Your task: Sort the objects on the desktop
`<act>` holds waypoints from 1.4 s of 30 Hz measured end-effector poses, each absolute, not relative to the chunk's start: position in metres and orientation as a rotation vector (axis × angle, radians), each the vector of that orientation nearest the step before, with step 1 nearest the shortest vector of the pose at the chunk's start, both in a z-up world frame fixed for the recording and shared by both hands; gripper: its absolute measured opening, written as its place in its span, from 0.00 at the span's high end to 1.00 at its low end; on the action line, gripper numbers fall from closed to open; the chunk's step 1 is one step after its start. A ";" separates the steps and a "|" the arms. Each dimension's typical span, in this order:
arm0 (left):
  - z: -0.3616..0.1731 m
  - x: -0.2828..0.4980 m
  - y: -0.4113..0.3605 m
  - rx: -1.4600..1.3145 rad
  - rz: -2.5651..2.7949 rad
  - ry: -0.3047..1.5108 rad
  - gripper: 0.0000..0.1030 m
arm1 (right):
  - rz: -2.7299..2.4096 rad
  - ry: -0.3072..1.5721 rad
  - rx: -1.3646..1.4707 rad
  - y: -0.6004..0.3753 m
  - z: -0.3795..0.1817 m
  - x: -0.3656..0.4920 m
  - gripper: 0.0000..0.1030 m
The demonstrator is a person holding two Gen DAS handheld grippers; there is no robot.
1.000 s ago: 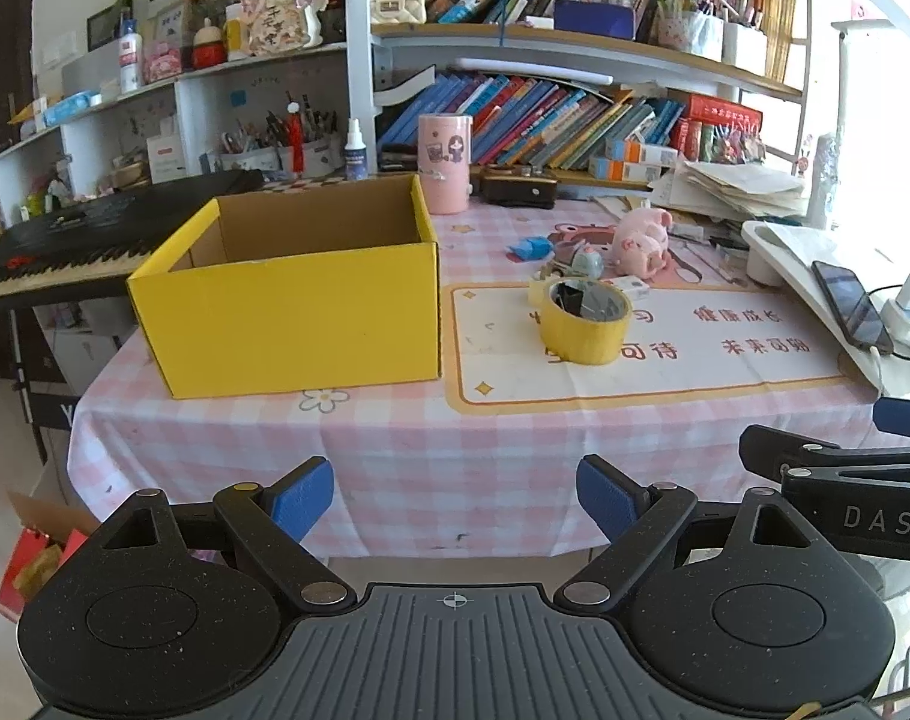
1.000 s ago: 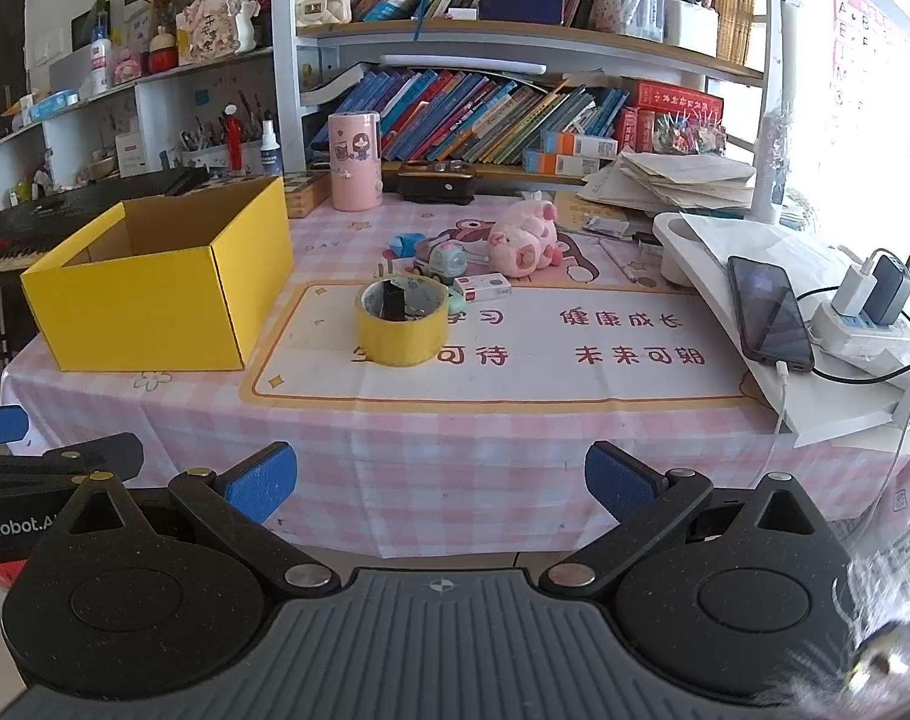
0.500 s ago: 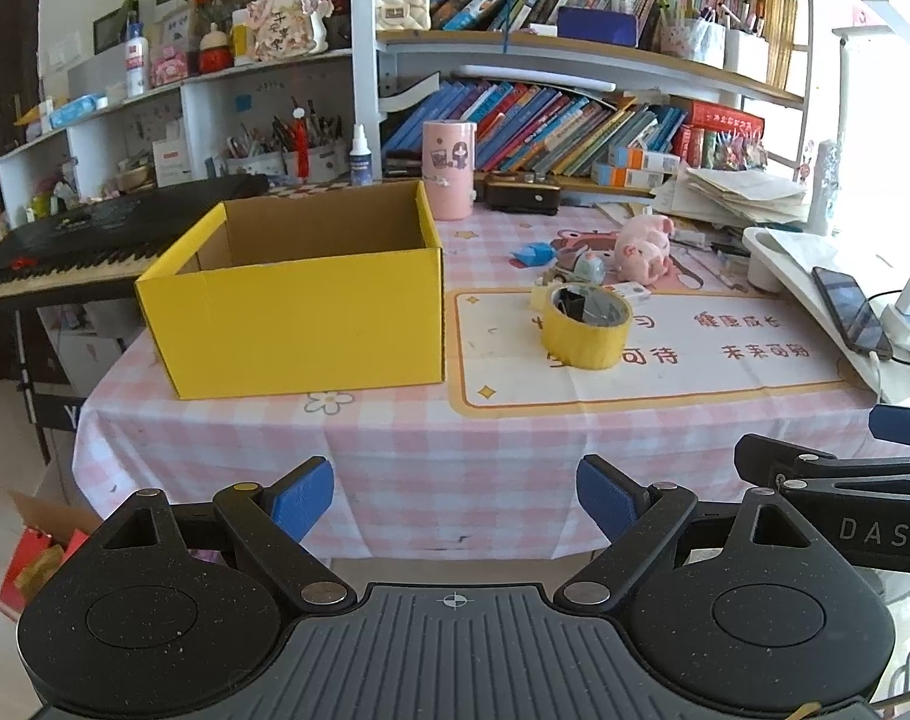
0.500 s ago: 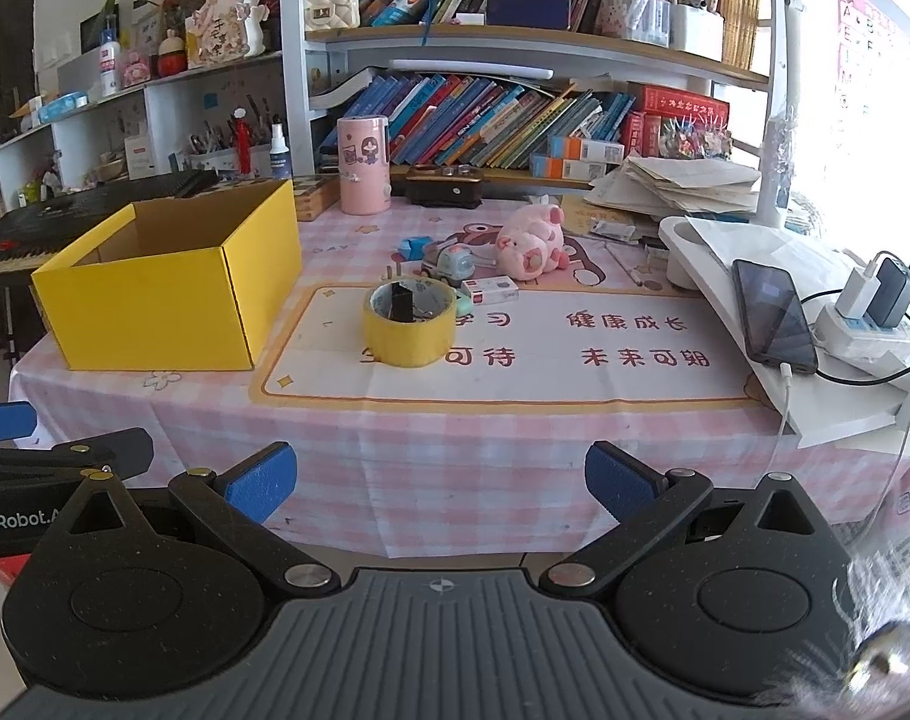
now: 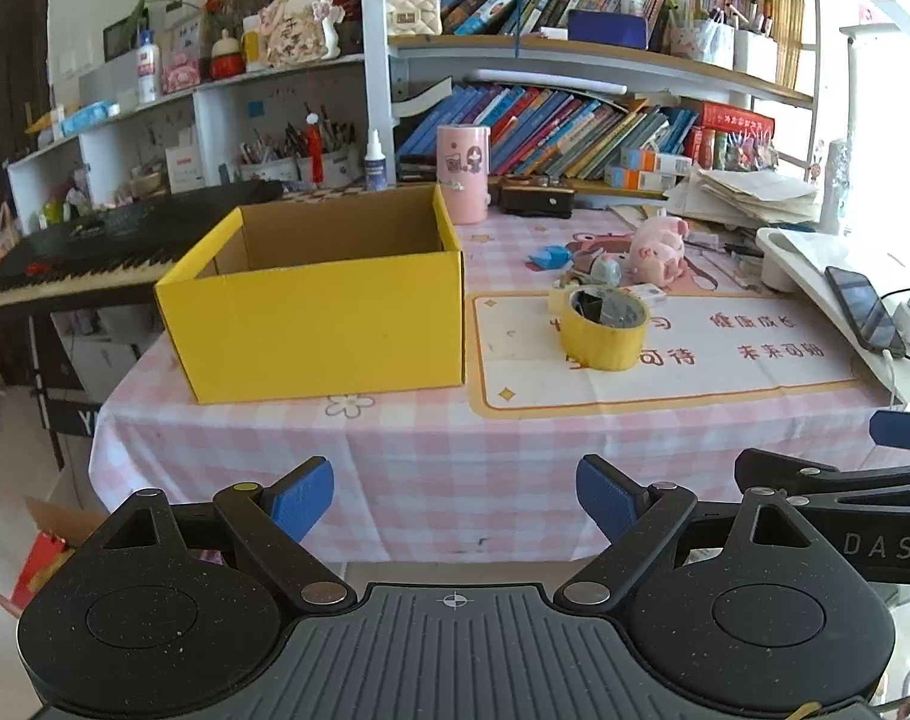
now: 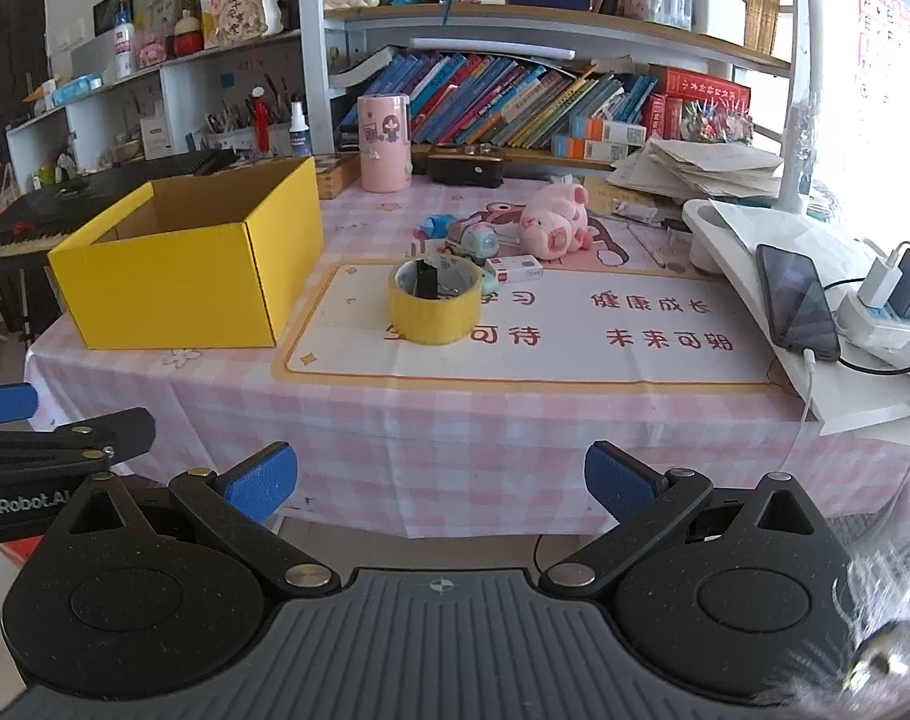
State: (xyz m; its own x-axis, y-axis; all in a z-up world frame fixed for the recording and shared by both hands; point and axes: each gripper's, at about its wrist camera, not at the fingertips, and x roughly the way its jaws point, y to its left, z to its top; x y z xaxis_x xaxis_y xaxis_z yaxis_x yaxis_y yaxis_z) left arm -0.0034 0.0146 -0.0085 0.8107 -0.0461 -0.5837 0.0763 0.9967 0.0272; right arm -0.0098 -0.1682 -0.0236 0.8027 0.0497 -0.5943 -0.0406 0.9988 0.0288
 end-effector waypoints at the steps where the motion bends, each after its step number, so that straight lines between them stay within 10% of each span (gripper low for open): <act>1: -0.009 -0.003 0.015 0.050 -0.063 0.620 0.13 | 0.052 0.631 0.013 -0.168 -0.023 -0.009 0.00; 42: -0.030 0.115 -0.075 0.082 -0.176 0.739 0.13 | 0.038 0.690 0.030 -0.254 -0.035 0.110 0.11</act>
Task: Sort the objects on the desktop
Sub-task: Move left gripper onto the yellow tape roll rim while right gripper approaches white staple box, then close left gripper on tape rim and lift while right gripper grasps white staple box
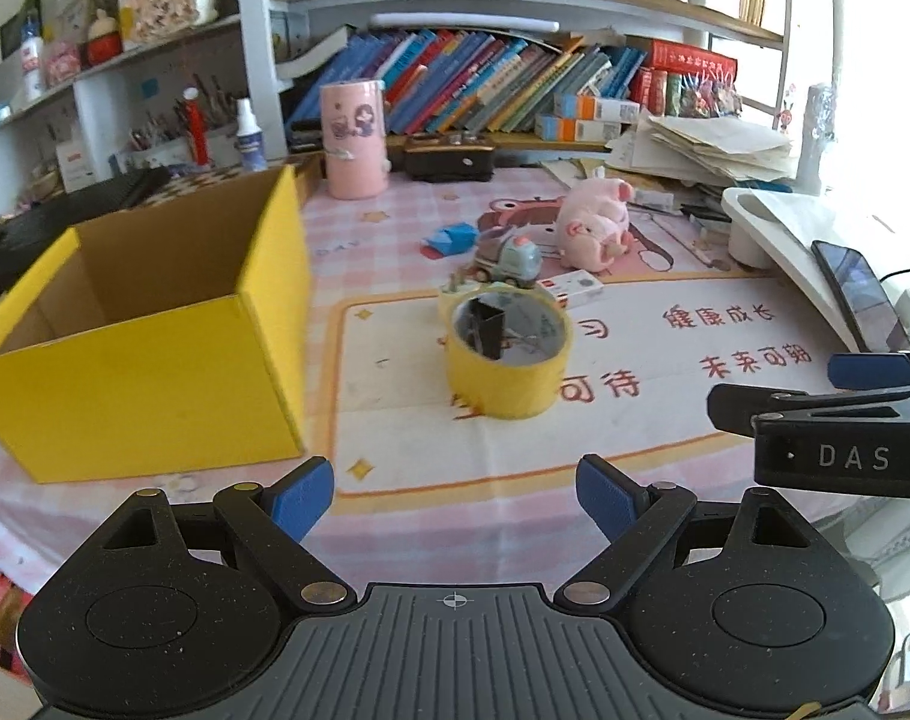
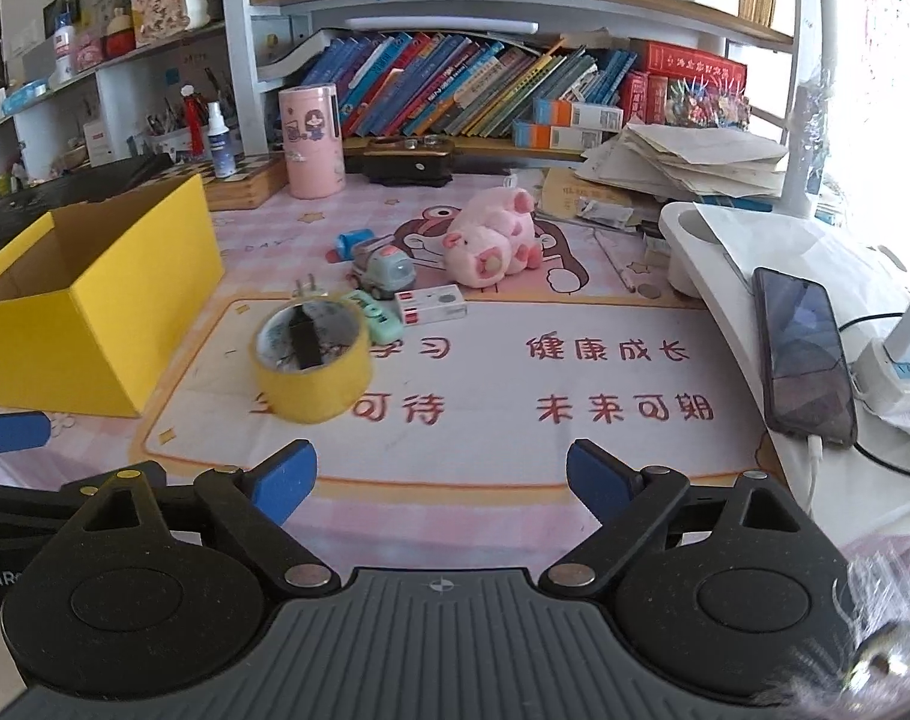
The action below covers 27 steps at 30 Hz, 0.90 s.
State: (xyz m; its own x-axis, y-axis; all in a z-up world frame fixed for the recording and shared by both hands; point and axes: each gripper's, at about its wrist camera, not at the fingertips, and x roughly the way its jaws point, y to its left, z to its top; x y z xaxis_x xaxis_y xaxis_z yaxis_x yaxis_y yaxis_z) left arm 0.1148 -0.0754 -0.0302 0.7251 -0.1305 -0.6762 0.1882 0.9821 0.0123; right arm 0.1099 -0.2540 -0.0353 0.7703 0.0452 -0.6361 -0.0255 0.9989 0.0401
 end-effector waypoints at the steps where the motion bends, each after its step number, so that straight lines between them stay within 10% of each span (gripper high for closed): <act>1: -0.032 0.119 -0.080 0.079 -0.179 0.743 0.13 | 0.045 0.695 0.032 -0.258 -0.036 0.115 0.11; 27: -0.082 0.251 -0.145 0.095 -0.075 0.801 0.13 | 0.094 0.662 0.032 -0.332 -0.041 0.205 0.15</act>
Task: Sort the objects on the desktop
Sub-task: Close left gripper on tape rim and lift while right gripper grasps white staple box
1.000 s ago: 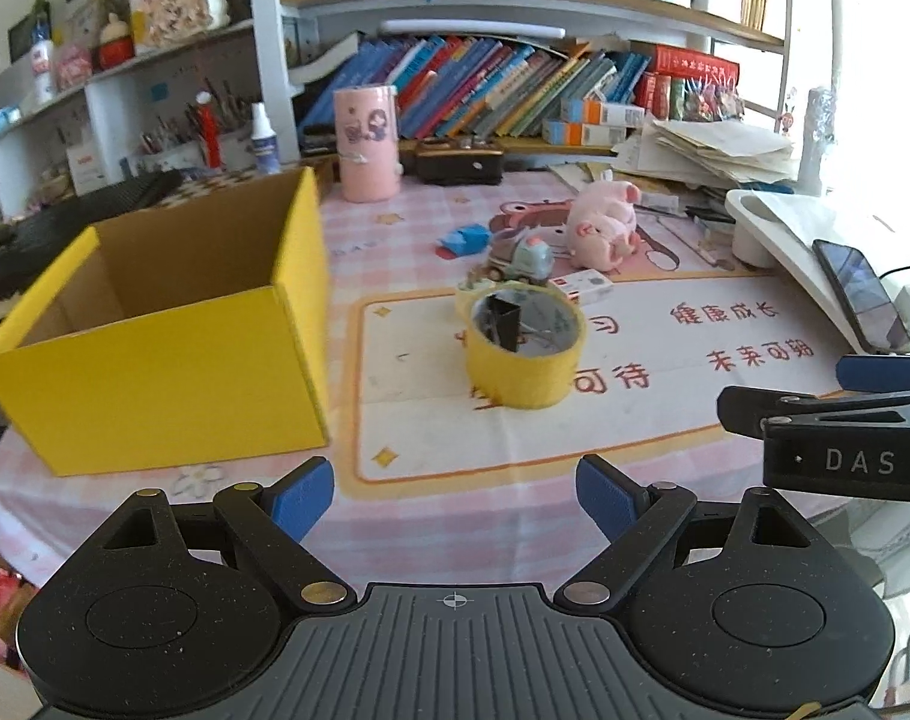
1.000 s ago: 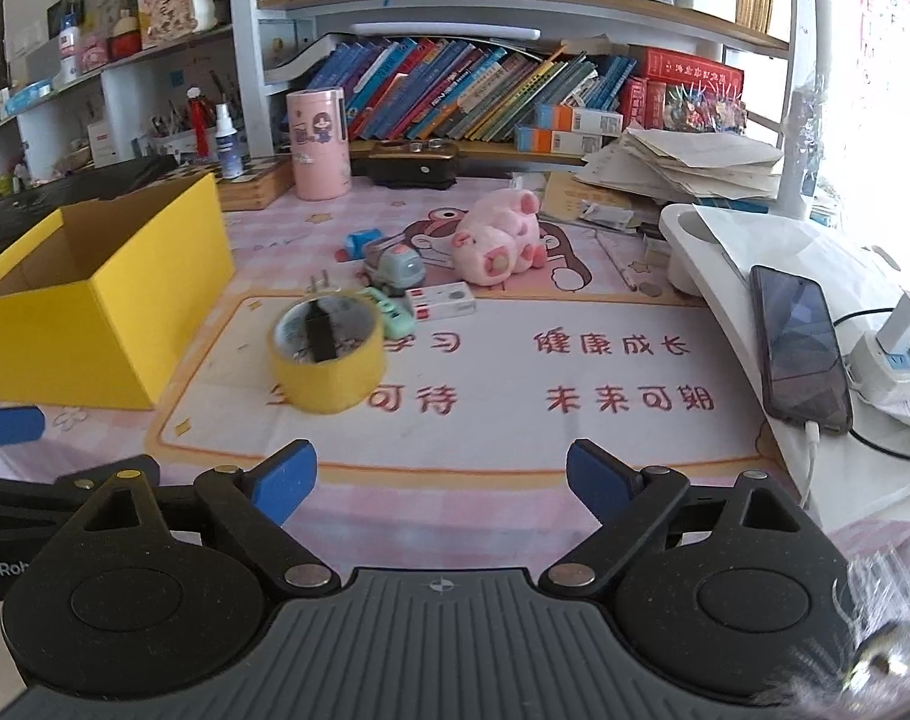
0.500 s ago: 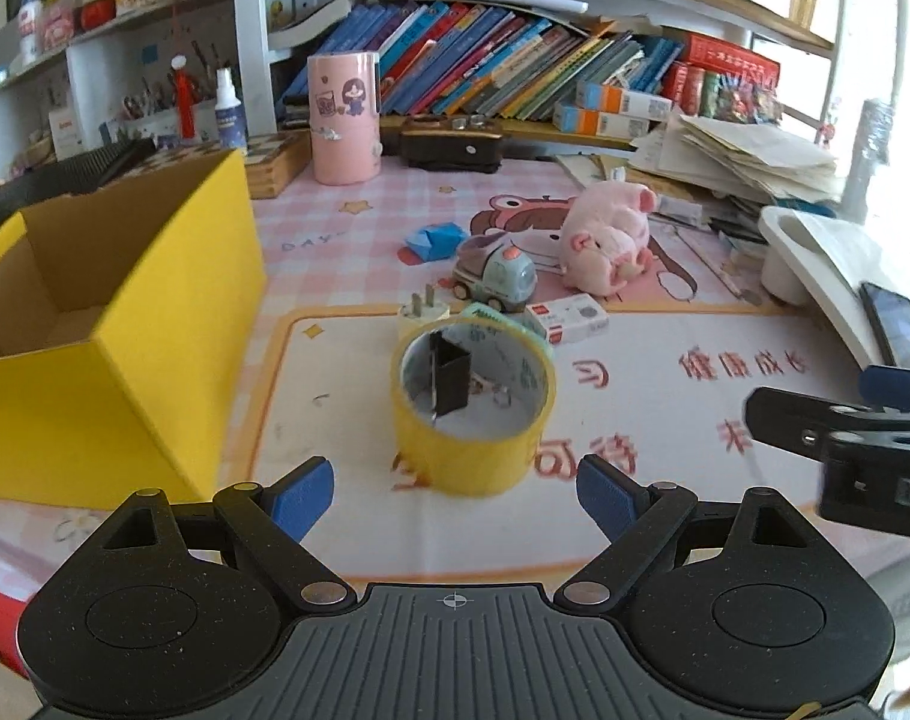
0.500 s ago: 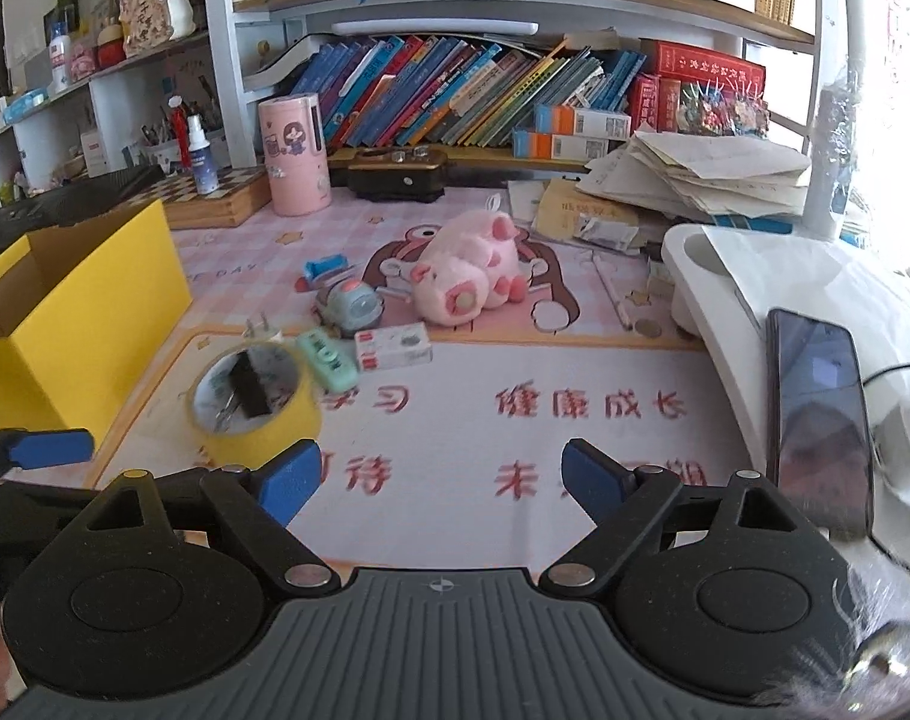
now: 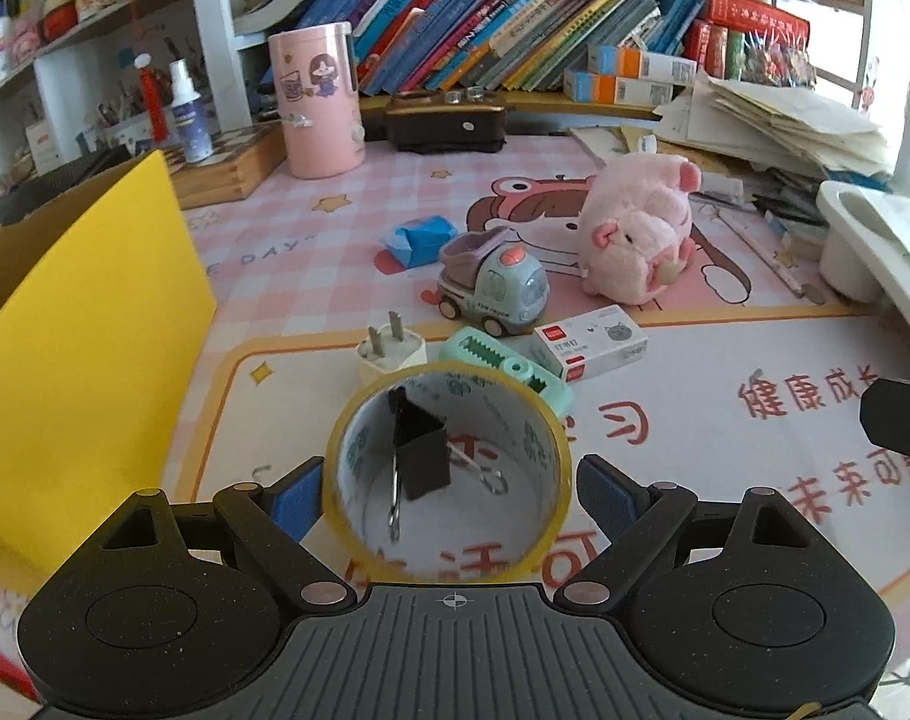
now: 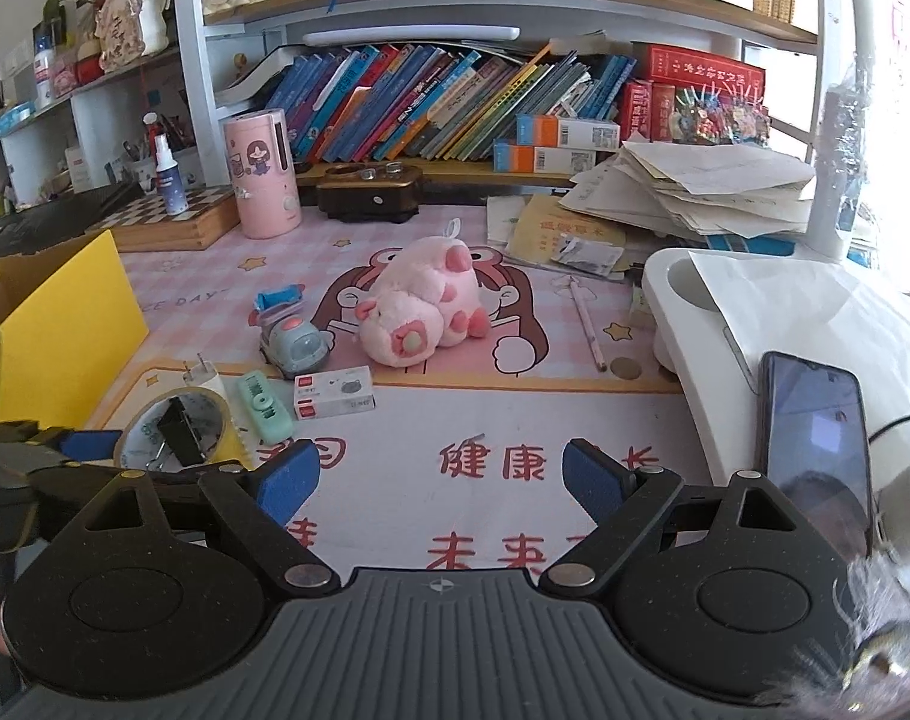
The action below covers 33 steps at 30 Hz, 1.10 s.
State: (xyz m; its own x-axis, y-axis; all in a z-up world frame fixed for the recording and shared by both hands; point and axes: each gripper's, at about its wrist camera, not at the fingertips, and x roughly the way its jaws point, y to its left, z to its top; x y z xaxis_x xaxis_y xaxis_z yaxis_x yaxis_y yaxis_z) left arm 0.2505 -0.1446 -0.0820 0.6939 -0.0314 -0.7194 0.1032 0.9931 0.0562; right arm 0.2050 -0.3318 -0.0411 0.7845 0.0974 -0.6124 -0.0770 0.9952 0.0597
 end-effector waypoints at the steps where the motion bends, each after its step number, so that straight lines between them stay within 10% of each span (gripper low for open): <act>1: -0.083 0.251 -0.145 0.102 -0.074 0.797 0.14 | 0.100 0.665 0.030 -0.332 -0.042 0.207 0.15; 15: -0.033 0.213 -0.110 -0.109 -0.057 0.651 0.19 | 0.173 0.701 -0.009 -0.317 -0.061 0.258 0.17; 22: -0.002 0.183 -0.098 -0.104 -0.023 0.546 0.19 | 0.284 0.736 -0.095 -0.289 -0.084 0.307 0.43; 33: 0.001 0.157 -0.085 -0.109 0.057 0.532 0.19 | 0.354 0.765 -0.164 -0.258 -0.106 0.341 0.48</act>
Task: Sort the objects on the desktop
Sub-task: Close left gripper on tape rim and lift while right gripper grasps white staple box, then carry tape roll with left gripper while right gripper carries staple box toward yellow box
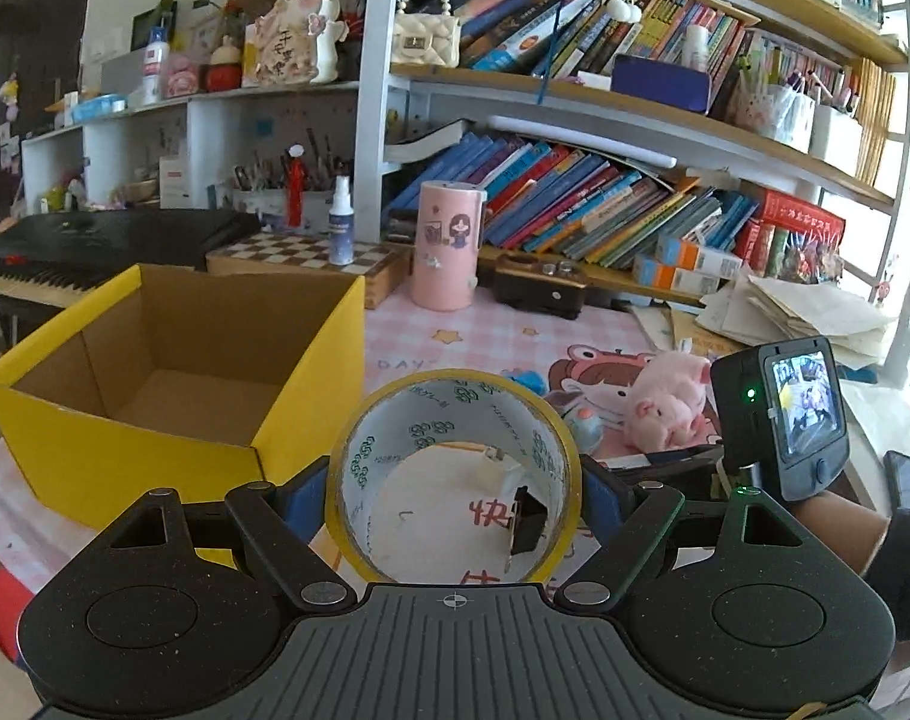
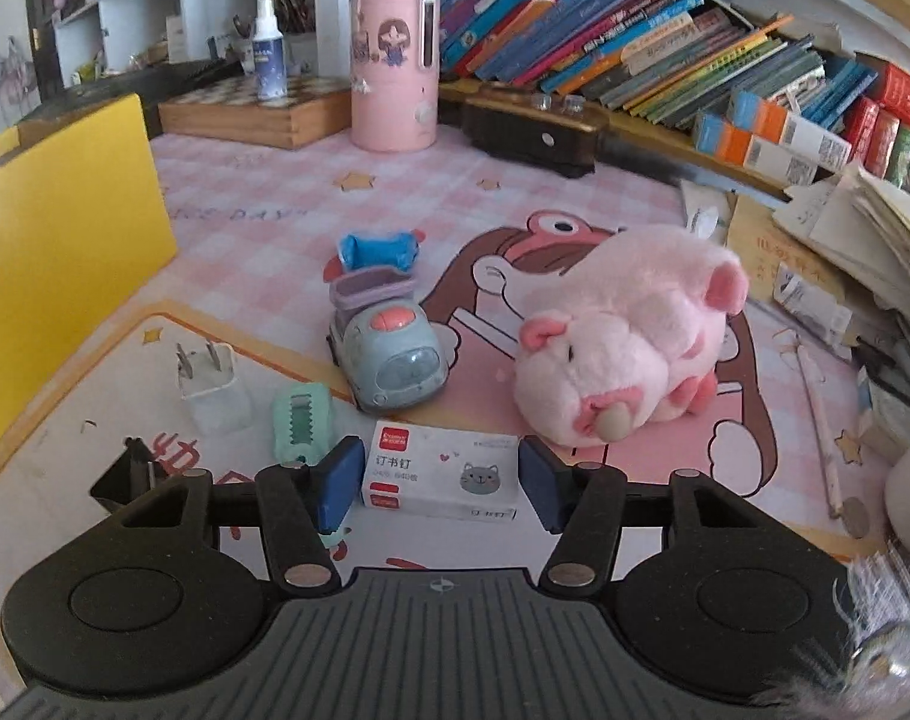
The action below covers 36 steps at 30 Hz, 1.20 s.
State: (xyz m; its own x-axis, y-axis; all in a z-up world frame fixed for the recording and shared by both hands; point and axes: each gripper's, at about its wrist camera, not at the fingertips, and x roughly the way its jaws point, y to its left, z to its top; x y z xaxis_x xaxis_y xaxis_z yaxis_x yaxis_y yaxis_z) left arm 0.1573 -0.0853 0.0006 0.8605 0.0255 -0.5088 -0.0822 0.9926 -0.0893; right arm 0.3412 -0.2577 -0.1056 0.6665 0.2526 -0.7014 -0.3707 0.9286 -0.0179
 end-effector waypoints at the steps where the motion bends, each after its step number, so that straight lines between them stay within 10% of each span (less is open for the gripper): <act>1: 0.001 0.156 -0.084 -0.112 0.057 0.527 0.19 | 0.353 0.765 -0.163 -0.258 -0.107 0.341 0.48; 36: 0.030 0.079 -0.033 -0.205 0.102 0.424 0.19 | 0.310 0.701 0.038 -0.287 -0.034 0.236 0.50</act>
